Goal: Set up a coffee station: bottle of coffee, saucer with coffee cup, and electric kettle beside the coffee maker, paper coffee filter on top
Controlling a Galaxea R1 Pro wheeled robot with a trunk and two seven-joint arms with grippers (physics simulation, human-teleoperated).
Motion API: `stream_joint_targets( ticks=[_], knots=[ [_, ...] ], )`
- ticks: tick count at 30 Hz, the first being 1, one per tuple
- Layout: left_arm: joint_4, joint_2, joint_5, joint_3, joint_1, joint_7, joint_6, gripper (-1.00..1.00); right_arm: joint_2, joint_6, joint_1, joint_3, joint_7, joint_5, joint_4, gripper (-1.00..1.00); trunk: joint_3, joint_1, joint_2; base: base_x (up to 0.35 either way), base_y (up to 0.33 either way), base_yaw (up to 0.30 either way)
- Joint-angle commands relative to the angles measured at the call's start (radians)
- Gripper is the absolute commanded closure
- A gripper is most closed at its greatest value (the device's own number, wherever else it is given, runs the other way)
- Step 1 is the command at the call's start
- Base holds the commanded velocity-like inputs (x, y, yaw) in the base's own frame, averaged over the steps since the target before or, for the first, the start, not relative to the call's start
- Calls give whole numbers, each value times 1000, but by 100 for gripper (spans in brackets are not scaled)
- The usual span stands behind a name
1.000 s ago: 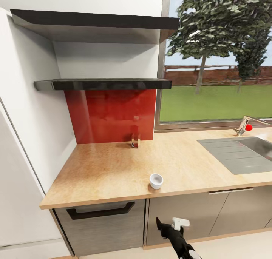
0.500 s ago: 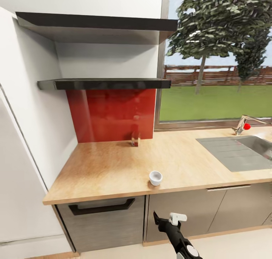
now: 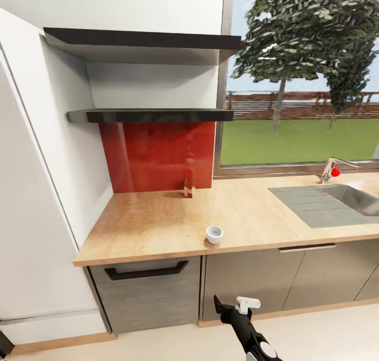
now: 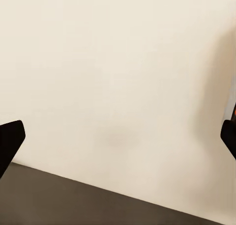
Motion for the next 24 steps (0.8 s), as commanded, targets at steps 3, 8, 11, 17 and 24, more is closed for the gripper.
stream_joint_targets(
  ticks=[3,8,11,17,24],
  knots=[
    [-1,0,-10,8,0,3,-2,-100,-1,-6,-1,8,1,-11,2,-100,-1,0,-1,-17,0,0],
    [-1,0,-12,8,0,3,-2,-100,-5,-7,-1,5,-1,-12,4,-100,-1,0,-1,-4,0,0],
    [-2,0,-11,8,0,3,-2,-100,-7,-9,-1,-2,-2,-15,1,-100,-1,0,-1,-113,0,0],
    [-2,0,-10,8,0,3,-2,-100,-7,-41,-1,-101,-1,-17,-81,-100,-1,0,-1,-121,0,0],
    [-2,0,-11,8,0,3,-2,-100,-8,-50,-1,-210,0,-13,-297,-100,-1,0,-1,-10,0,0]
  ],
)
